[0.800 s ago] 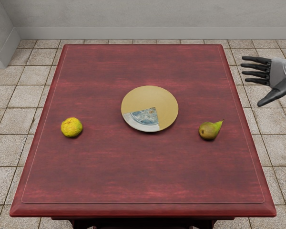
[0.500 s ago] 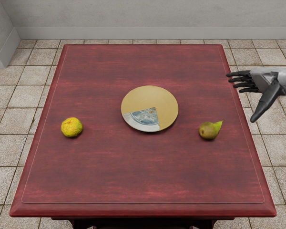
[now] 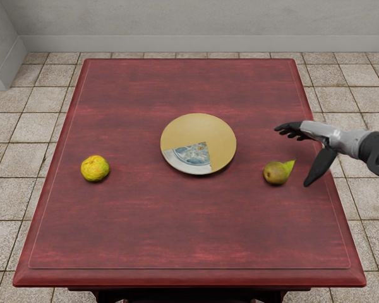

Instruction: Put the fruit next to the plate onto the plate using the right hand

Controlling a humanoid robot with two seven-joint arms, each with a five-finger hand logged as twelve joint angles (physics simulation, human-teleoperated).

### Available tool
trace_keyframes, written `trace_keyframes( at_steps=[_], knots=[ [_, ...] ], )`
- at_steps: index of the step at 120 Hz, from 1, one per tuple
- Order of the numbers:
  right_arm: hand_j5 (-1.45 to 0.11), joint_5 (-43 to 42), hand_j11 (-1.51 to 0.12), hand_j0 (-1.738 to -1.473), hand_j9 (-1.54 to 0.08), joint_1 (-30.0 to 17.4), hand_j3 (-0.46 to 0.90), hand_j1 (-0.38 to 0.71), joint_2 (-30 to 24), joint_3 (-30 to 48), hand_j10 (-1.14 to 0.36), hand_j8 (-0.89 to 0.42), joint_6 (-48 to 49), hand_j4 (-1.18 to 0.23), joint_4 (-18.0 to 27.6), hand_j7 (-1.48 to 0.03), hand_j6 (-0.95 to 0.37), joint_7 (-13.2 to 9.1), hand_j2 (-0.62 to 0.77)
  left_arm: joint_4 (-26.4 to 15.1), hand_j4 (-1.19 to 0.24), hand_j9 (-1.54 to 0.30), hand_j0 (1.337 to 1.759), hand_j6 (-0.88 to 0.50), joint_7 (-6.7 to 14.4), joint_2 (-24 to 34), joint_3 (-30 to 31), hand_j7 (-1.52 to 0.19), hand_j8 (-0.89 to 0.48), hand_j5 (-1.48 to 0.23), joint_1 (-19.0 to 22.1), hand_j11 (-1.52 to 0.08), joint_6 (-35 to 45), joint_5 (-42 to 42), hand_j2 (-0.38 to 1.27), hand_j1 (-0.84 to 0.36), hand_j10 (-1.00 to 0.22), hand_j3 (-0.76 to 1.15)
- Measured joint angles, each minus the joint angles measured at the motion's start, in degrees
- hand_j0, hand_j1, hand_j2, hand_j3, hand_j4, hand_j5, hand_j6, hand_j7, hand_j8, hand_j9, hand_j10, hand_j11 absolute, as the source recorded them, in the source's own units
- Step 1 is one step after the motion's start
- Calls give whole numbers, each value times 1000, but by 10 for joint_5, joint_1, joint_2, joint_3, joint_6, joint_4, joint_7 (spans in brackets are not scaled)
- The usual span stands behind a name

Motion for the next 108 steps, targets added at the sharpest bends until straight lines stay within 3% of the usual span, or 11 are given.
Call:
trace_keyframes(
  at_steps=[17,35,86,98,108],
  knots=[
    [-331,-17,-330,-1658,-330,-37,0,-47,15,-4,-257,-259,-45,-258,4,-330,-260,49,-48,0,0,0,1658,0,0,0,0,0,0,0,0,0,0,0,0,349,0,0],
    [-400,-22,-400,-1658,-400,-50,0,18,30,-12,-311,-312,-72,-311,4,-400,-313,69,-58,0,0,0,1658,0,0,0,0,0,0,0,0,0,0,0,0,349,0,0],
    [-467,-53,-467,-1658,-467,-59,0,80,40,-36,-362,-363,-119,-362,-16,-467,-364,80,-67,0,0,0,1658,0,0,0,0,0,0,0,0,0,0,0,0,349,0,0],
    [-543,-53,-546,-1658,-545,-59,0,142,39,-38,-411,-413,-119,-414,-18,-538,-418,80,-33,0,0,0,1658,0,0,0,0,0,0,0,0,0,0,0,0,349,0,0],
    [-596,-54,-604,-1658,-598,-59,0,194,41,-38,-356,-450,-120,-457,-19,-593,-460,80,-5,0,0,0,1658,0,0,0,0,0,0,0,0,0,0,0,0,349,0,0]
  ],
)
